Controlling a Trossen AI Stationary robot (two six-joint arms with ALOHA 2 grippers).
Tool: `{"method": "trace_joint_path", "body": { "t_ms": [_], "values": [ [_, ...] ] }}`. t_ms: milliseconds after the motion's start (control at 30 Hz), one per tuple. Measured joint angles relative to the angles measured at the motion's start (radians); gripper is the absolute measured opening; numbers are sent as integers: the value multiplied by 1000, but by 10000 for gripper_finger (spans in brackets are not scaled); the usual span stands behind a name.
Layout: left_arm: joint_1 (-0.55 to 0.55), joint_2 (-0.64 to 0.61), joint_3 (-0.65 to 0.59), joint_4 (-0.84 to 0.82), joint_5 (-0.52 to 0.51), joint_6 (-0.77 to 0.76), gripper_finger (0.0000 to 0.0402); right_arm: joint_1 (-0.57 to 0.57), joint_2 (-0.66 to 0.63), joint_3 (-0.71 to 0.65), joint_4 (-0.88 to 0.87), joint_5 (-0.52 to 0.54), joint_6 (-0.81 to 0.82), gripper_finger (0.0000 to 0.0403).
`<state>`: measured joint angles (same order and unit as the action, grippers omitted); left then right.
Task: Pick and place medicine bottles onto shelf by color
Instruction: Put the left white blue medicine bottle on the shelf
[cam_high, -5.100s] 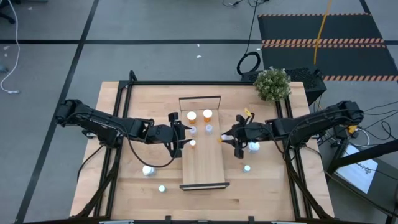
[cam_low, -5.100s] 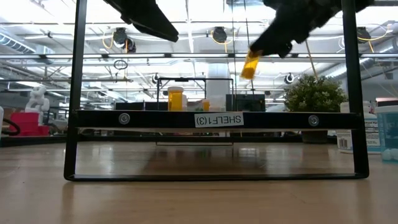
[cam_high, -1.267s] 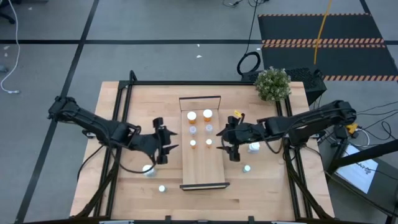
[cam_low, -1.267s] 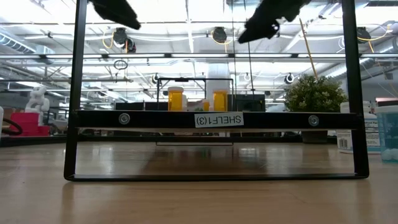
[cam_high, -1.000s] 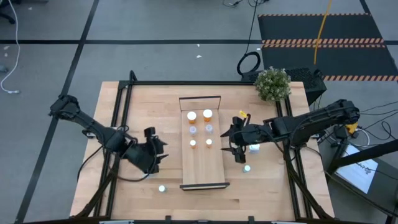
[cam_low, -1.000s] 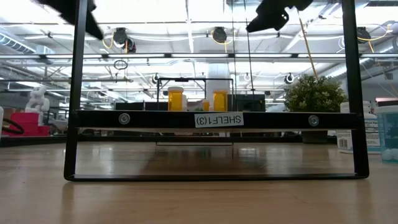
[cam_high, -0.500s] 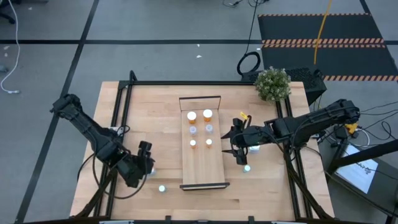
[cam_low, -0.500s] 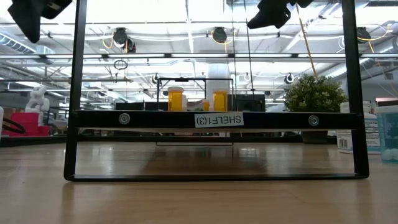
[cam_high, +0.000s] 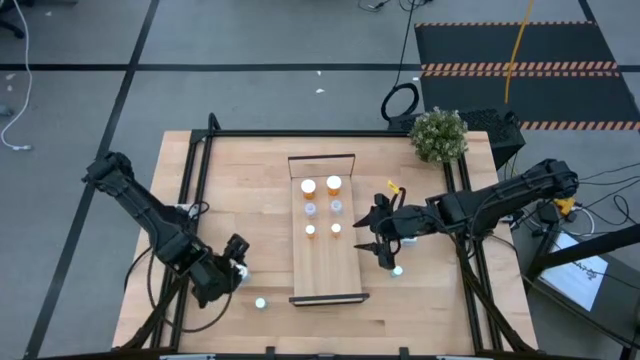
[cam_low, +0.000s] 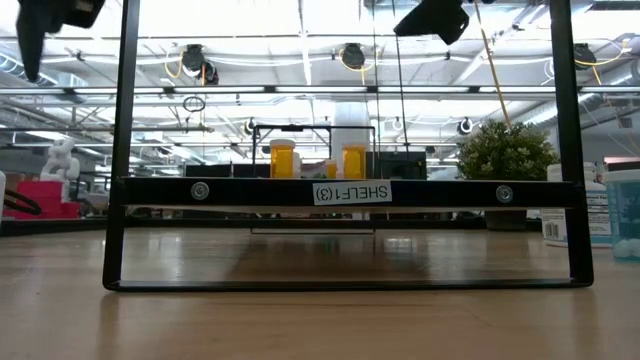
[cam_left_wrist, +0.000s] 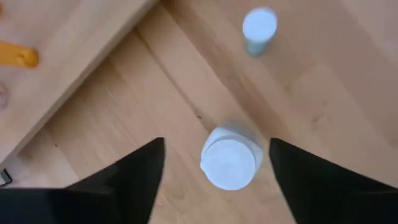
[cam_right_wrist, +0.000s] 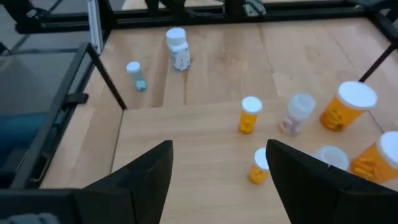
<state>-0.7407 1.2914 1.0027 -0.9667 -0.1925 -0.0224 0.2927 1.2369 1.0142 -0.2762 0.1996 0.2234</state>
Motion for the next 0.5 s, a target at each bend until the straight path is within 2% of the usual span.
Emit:
{"method": "trace_joint_path", "body": {
  "t_ms": [133, 233, 333, 500],
  "values": [
    [3, 65, 0, -12, 17, 56, 360, 17, 0, 0, 18, 14, 0, 251],
    [2, 119, 0, -14, 40, 90, 392, 24, 0, 0, 17, 13, 0, 251],
    [3, 167, 0, -18, 71, 124, 395, 24, 0, 0, 17, 13, 0, 251],
    [8, 237, 0, -30, 87, 179, 377, 24, 0, 0, 17, 13, -11, 251]
  ]
}}
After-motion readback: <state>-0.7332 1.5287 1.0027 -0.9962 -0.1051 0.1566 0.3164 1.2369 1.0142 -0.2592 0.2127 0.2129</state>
